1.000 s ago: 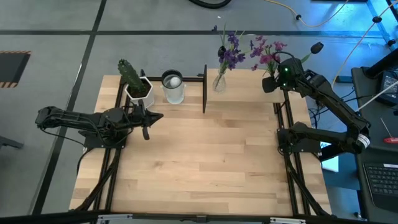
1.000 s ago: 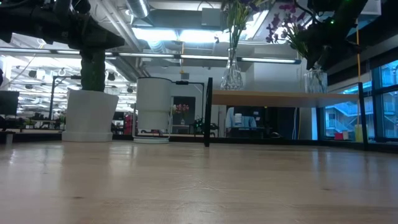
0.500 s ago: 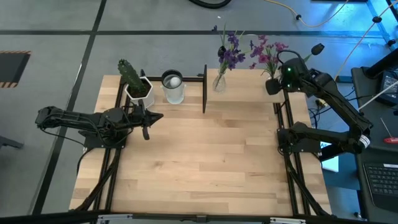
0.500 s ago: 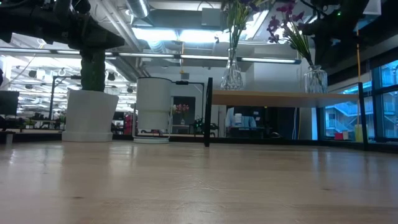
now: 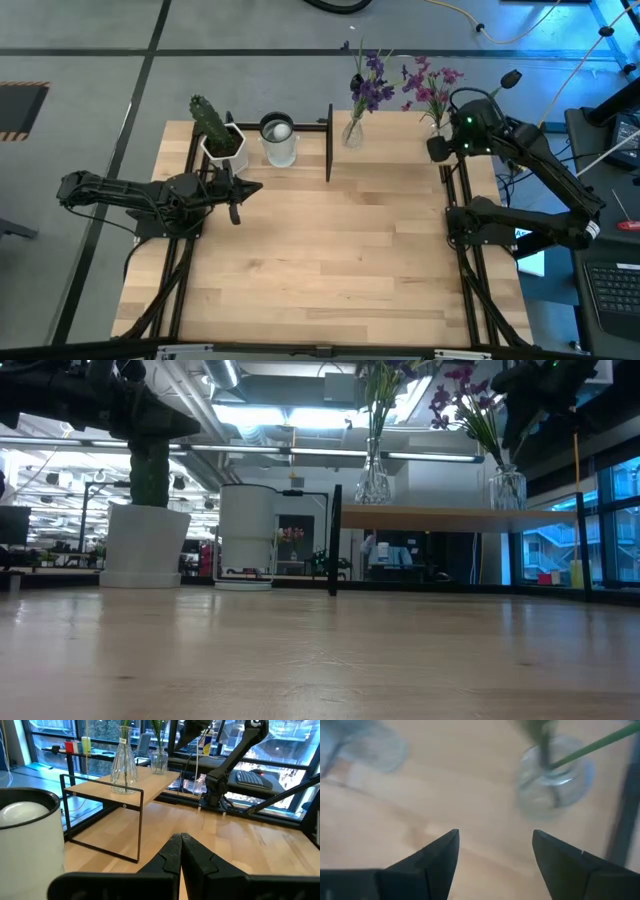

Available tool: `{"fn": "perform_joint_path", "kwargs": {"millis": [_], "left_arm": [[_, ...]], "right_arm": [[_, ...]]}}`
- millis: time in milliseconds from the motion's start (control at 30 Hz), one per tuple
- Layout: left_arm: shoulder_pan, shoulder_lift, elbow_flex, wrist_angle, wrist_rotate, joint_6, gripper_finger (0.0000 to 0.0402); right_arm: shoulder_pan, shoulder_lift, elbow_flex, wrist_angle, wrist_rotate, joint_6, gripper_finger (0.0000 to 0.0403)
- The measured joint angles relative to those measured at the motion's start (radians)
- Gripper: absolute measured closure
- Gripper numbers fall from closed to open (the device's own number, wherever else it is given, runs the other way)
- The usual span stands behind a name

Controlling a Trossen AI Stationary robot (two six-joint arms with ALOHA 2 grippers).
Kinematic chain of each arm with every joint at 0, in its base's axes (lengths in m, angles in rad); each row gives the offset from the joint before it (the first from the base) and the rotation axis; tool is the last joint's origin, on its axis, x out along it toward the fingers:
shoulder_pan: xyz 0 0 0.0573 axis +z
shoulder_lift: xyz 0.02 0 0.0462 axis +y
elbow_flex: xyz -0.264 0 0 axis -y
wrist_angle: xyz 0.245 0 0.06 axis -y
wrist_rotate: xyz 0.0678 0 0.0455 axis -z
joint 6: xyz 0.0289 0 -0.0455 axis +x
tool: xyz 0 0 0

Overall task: Pick and place flowers into a vace then onto a shelf
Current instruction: Return to Home Position

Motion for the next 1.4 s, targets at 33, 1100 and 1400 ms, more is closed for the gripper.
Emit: {"fn": "perform_joint_path", "kwargs": {"millis": [33,1100,1400], "left_arm": [[0.000,0.000,0.000,0.000,0.000,-0.010,0.0398],[0.000,0.000,0.000,0.110,-0.019,-0.043,0.0398],[0.000,-0.001,0.000,0.106,-0.037,-0.013,0.0398]], "right_arm": [[0.017,-0.006,0.000,-0.001,-0.011,0.015,0.0150],[0.795,-0.033,-0.688,1.563,-0.266,-0.181,0.0150],[0.775,-0.164,-0.865,1.684,-0.281,-0.131,0.0150]]}}
